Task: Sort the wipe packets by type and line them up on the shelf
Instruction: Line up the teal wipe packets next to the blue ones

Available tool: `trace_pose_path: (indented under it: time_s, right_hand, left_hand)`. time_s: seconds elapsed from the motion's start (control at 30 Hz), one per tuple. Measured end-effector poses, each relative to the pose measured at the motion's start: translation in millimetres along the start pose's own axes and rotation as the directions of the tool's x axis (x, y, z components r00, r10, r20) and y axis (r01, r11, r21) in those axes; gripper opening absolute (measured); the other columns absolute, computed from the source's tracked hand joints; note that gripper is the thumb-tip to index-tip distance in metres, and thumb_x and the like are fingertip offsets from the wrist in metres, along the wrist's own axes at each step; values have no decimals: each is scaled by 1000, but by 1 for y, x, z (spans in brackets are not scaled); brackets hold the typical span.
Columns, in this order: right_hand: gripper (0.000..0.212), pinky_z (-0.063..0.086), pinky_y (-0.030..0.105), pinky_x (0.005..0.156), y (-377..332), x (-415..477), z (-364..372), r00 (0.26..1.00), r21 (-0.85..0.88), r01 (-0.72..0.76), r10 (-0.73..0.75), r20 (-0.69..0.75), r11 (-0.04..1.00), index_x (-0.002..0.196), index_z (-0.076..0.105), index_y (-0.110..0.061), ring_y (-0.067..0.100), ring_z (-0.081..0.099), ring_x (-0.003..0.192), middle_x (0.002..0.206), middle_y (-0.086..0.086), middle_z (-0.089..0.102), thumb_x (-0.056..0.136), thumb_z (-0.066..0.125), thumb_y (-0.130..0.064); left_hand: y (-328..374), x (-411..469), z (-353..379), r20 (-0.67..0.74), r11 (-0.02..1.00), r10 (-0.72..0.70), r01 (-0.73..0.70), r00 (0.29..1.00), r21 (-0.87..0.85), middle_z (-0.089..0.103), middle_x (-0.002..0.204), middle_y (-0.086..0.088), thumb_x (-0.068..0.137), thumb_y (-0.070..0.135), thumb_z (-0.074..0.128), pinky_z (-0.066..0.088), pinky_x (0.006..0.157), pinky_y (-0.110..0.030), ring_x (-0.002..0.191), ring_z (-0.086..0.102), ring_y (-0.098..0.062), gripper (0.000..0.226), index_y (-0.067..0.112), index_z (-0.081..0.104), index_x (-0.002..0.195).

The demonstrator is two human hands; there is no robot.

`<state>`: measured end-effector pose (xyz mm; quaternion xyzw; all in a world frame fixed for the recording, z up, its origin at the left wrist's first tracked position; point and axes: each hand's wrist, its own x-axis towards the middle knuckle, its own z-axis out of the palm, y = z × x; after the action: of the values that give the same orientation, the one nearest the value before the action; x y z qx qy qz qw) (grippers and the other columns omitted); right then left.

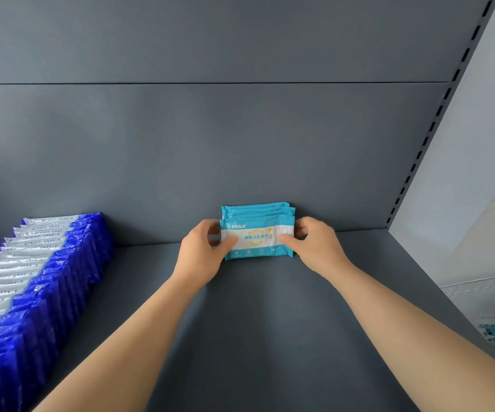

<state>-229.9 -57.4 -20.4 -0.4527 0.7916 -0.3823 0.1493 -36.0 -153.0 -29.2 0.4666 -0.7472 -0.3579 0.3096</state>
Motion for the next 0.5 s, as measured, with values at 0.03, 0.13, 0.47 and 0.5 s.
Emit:
trace_pose_path:
  time_s: [0.03, 0.13, 0.47, 0.5]
  right_hand:
    - [28, 55, 35, 77, -1, -3, -4, 1000, -46, 3, -3, 0, 999, 105, 62, -17, 9, 64, 87, 100, -7, 69, 83, 67, -33]
    - [47, 49, 34, 91, -2, -17, -23, 999, -255, 39, -43, -8, 966, 129, 54, -18, 13, 57, 111, 124, -5, 60, 88, 62, -39]
    - [44, 40, 28, 100, 53, -115, -127, 996, -572, 78, -86, 14, 816, 142, 42, -23, 14, 48, 126, 145, -9, 45, 100, 40, -36]
    - [44, 42, 30, 100, 65, -126, -141, 997, -582, 61, -76, -1, 811, 141, 44, -22, 15, 49, 125, 143, -7, 47, 99, 41, -36]
  left_hand:
    - [2, -2, -2, -52, 998, 33, -30, 998, 51, 60, 119, 2, 88, 32, 66, 50, 78, -24, 102, 61, -14, 41, 16, 54, 124]
    - [15, -13, -7, -200, 927, 268, -195, 943, 321, 56, 123, -4, 90, 29, 63, 45, 87, -35, 108, 55, -25, 41, 13, 54, 127]
    - [107, -85, 95, 236, 565, 620, -635, 748, 527, 67, 78, -3, 78, 27, 62, 52, 62, -36, 66, 63, -29, 16, 14, 70, 83]
    - [118, -96, 112, 268, 558, 625, -659, 733, 504, 67, 76, -2, 78, 29, 57, 52, 62, -36, 66, 62, -28, 20, 14, 70, 81]
